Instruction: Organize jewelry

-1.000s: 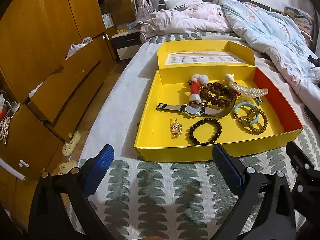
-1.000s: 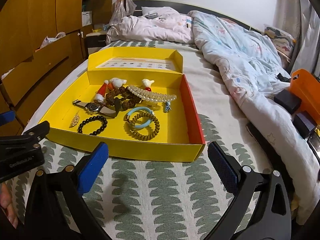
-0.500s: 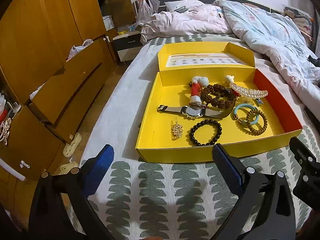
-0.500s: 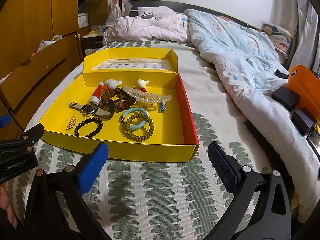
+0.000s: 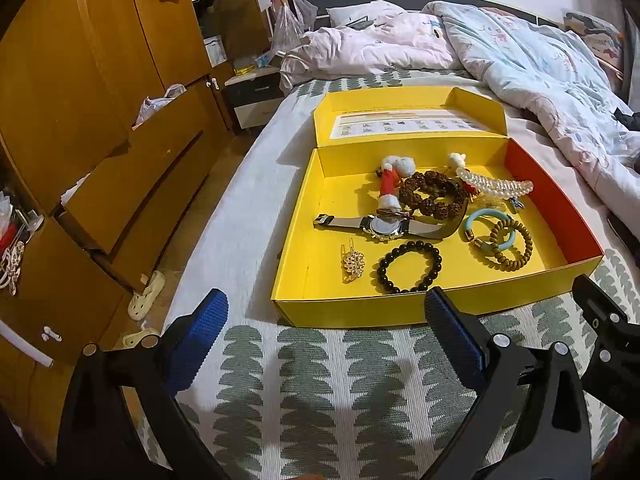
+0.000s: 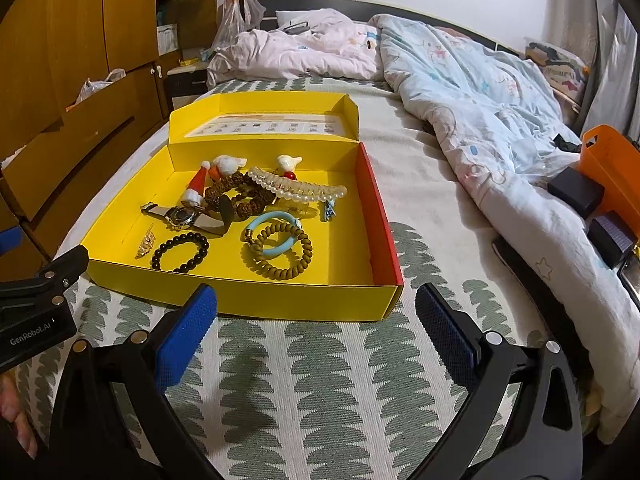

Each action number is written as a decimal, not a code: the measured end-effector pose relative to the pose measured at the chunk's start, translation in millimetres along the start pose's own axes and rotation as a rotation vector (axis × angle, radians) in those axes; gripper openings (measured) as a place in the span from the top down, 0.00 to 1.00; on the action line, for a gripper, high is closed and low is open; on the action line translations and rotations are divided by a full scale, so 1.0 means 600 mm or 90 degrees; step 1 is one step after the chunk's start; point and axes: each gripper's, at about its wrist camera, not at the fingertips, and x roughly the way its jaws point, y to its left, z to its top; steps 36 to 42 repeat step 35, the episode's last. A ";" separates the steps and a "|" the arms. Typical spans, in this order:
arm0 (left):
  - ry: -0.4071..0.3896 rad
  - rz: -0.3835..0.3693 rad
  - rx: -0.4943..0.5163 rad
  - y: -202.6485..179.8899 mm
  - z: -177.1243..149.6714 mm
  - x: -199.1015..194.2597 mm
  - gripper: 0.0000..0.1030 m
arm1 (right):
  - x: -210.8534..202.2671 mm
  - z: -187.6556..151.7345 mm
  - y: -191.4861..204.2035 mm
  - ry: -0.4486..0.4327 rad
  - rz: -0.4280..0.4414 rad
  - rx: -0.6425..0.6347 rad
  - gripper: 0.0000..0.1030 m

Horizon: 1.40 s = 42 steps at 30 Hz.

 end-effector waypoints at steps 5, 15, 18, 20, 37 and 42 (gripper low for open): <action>-0.003 0.002 0.000 0.000 0.000 -0.001 0.06 | 0.000 -0.001 0.001 0.001 0.001 0.002 0.04; -0.008 0.001 0.003 0.002 0.005 -0.006 0.06 | 0.003 -0.002 0.004 0.004 0.002 0.001 0.04; -0.012 0.000 0.006 0.003 0.005 -0.008 0.06 | 0.003 -0.003 0.005 0.002 0.003 0.005 0.04; -0.014 0.000 0.005 0.004 0.006 -0.008 0.06 | 0.002 -0.002 0.005 0.001 0.004 0.006 0.04; 0.003 -0.007 0.001 0.007 0.005 0.000 0.06 | 0.004 -0.003 0.006 0.009 0.004 0.007 0.04; 0.003 -0.007 0.001 0.007 0.005 0.000 0.06 | 0.004 -0.003 0.006 0.009 0.004 0.007 0.04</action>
